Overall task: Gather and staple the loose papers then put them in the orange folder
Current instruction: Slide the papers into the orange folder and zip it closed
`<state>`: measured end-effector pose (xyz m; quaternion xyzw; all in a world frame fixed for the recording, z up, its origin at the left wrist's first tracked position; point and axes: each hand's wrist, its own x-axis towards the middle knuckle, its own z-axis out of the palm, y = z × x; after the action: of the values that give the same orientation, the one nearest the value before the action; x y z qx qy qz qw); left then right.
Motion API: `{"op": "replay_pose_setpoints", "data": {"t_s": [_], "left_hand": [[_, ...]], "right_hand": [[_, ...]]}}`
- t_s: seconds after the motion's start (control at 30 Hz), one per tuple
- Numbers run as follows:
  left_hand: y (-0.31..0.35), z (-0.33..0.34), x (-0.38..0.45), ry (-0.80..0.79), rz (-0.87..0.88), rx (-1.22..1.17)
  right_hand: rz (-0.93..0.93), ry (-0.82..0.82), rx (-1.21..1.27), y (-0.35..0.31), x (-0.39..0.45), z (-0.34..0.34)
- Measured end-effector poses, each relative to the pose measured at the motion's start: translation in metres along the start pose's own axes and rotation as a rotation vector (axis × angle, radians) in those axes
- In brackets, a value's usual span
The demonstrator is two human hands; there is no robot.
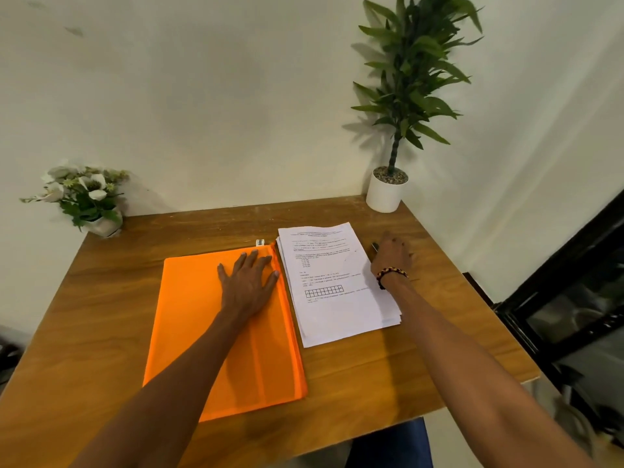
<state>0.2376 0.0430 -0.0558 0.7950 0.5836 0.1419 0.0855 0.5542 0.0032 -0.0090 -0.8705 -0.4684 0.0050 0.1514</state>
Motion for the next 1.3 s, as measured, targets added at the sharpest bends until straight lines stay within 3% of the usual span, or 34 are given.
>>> {"op": "replay_pose_setpoints", "data": {"t_s": [0.2,0.3,0.37,0.53,0.8,0.9,1.0,1.07,1.17,1.3], "left_hand": [[0.007,0.005,0.002,0.061,0.075,0.001],[0.018,0.008,0.002,0.104,0.055,-0.038],[0.025,0.01,0.004,0.128,0.035,-0.074],[0.046,0.008,0.014,0.127,-0.08,-0.204],[0.056,-0.006,0.049,0.015,-0.32,-0.254],[0.057,-0.01,0.053,0.054,-0.34,-0.307],[0.059,-0.01,0.052,0.192,-0.239,-0.446],[0.067,-0.012,0.05,0.205,-0.147,-0.67],[0.086,-0.02,0.042,-0.013,-0.123,-1.059],[0.094,-0.013,0.037,-0.104,-0.154,-1.145]], "right_hand": [[-0.017,0.104,-0.056,0.002,-0.005,0.004],[-0.159,0.149,-0.088,-0.006,-0.012,0.004],[-0.235,0.093,-0.073,-0.013,-0.018,0.007],[-0.191,-0.084,-0.065,-0.029,-0.033,0.016],[-0.22,-0.121,-0.059,-0.032,-0.036,0.023],[-0.24,-0.088,-0.06,-0.029,-0.038,0.025],[-0.259,-0.058,-0.063,-0.028,-0.041,0.025],[-0.27,-0.047,-0.056,-0.028,-0.042,0.024],[-0.273,-0.044,-0.022,-0.025,-0.041,0.025],[-0.245,-0.073,0.074,-0.027,-0.042,0.015]]}}
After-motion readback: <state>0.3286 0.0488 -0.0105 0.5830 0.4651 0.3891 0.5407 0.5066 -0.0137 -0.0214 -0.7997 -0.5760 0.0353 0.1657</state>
